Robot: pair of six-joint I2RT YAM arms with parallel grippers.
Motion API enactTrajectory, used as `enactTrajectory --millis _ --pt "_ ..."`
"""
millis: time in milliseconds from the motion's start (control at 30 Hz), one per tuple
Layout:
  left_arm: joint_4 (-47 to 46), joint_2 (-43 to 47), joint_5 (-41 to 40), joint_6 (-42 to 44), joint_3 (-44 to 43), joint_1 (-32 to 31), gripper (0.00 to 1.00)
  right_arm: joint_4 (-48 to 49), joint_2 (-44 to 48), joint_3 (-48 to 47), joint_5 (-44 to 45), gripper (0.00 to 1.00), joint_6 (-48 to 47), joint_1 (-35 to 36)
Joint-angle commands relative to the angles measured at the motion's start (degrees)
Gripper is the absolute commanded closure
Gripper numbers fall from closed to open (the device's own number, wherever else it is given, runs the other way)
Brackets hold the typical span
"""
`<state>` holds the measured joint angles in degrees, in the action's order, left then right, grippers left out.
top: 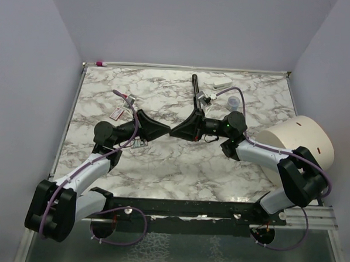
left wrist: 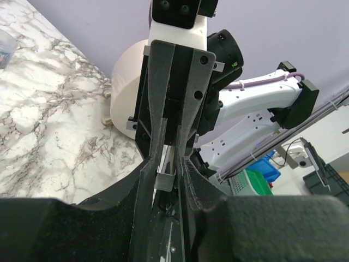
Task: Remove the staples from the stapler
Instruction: Place the staple in the staple box.
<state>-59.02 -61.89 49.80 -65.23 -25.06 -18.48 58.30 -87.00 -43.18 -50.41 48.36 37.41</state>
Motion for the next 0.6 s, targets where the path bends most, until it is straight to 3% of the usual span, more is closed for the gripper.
enactTrajectory --millis 0,567 --pt "3.37 2.05 -1.31 3.70 -2.05 -0.92 0.71 1.61 -0.83 0.37 1.65 0.88 1.02 -0.19" --pt "8.74 4.10 -3.24 6.54 -2.53 -1.41 0.81 1.89 -0.68 0.90 3.82 0.86 2.60 -0.14"
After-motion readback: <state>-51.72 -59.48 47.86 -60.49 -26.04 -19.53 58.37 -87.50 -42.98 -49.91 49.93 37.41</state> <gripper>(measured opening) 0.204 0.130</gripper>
